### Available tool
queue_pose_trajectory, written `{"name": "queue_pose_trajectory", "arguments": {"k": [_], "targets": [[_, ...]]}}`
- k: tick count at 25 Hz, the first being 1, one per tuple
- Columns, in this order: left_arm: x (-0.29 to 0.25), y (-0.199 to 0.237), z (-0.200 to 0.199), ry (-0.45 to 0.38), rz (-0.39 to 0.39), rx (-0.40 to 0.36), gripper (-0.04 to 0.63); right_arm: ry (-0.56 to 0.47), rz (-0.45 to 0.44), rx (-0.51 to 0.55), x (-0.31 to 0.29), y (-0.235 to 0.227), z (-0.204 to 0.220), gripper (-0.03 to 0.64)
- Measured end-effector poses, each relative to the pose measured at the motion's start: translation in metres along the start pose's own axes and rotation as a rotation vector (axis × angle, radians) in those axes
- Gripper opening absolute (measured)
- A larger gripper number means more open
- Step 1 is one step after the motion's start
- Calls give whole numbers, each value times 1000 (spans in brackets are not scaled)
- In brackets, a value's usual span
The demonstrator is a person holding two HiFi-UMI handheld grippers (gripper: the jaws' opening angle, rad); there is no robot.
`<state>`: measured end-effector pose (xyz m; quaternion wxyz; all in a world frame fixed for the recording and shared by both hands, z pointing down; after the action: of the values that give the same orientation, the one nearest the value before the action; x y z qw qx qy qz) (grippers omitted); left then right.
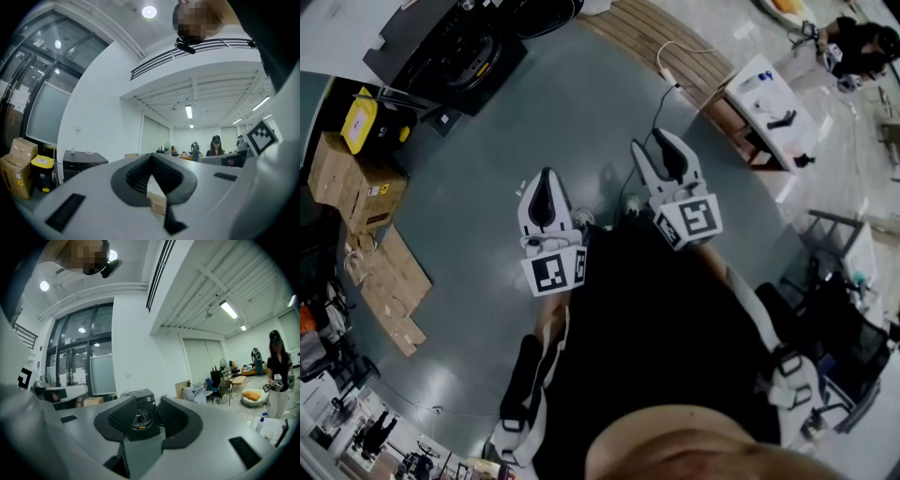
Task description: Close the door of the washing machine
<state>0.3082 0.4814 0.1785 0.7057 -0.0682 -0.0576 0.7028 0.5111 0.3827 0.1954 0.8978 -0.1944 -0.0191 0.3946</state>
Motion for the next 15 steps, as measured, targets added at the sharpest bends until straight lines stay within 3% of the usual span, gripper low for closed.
{"name": "queue_pose_trajectory", "arguments": {"k": [15], "targets": [[-31, -73, -9, 20, -39, -34, 5, 22, -90, 22, 3, -73, -12, 140]]}}
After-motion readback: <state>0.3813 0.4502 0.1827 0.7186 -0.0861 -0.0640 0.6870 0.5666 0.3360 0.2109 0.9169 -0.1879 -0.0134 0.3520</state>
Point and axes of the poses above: the fingertips, and each gripper's own axes: x backward along the fingers, y to its left, z out of its underside, the point moved 7 cm from there along x, backward along the fingers, and after that the axes turned 14 degrees about -x, right-handed, at the moved point
